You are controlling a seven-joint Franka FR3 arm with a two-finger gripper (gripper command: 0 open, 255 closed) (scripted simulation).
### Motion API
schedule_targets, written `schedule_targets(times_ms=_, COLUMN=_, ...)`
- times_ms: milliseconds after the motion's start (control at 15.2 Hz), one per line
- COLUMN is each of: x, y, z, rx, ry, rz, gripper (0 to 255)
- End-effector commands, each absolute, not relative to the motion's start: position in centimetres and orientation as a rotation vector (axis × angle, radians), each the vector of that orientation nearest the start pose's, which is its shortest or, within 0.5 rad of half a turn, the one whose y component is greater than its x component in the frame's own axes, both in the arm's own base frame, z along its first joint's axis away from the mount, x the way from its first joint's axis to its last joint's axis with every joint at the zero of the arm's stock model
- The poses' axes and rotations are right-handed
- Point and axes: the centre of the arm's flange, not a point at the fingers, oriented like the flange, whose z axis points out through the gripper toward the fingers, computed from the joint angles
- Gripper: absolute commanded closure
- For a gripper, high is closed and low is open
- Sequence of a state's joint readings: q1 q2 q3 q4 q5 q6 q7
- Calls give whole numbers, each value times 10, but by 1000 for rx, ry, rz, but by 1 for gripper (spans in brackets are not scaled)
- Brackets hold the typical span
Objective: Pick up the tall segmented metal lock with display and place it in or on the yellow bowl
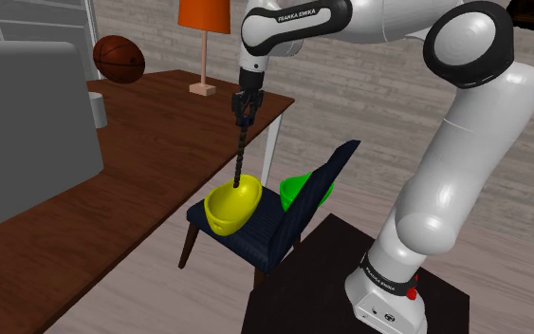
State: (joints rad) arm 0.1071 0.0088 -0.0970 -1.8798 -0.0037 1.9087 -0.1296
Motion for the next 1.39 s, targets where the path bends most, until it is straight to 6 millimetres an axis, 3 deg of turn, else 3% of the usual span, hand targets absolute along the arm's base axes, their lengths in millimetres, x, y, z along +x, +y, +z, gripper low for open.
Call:
schedule_targets(times_ms=0, x=566, y=6, z=501, rx=-3139, ry=-221, rz=-32, gripper=255)
schedule_targets(times_ms=132, x=566, y=6, z=501, rx=-3139, ry=-221, rz=-32, gripper=255)
schedule_targets(times_ms=198, x=566, y=6, z=501, rx=-3139, ry=-221, rz=-32, gripper=0)
schedule_targets(times_ms=528, x=566, y=6, z=501, rx=-3139, ry=-221, rz=-32, gripper=0)
schedule_targets(times_ms=792, x=565, y=6, z=551, rx=-3139, ry=-221, rz=-32, gripper=0)
schedule_targets(times_ms=1320, x=565, y=6, z=551, rx=-3139, ry=-221, rz=-32, gripper=0)
